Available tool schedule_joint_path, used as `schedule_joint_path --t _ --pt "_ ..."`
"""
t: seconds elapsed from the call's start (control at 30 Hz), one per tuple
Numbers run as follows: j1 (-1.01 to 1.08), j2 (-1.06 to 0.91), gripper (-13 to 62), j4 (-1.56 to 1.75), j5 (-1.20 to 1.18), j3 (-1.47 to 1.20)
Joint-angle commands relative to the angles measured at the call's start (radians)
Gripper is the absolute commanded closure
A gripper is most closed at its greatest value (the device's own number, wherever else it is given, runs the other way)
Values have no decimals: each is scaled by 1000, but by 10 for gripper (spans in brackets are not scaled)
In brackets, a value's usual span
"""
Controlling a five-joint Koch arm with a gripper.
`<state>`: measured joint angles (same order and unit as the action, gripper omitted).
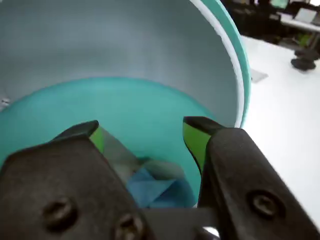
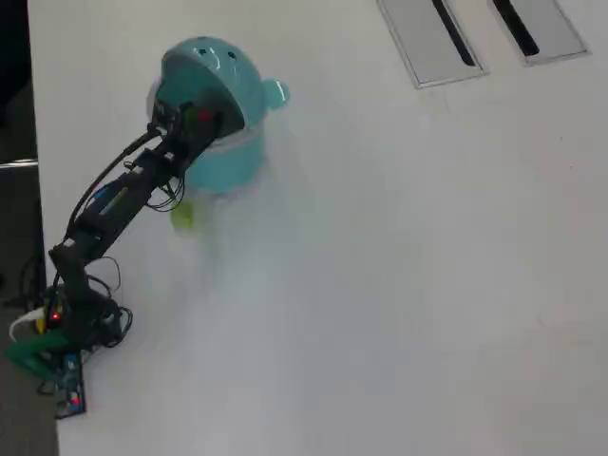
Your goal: Grasp RGB lego blocks and put them in the bin one by one.
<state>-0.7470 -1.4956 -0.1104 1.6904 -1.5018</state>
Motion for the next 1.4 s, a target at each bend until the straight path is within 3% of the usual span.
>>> schedule_joint_path --t 0.0,0.77,1.37 --pt "-9 -77 200 67 0 44" --pt "143 -545 192 -54 2 -489" --pt "12 -759 183 -55 -35 -956"
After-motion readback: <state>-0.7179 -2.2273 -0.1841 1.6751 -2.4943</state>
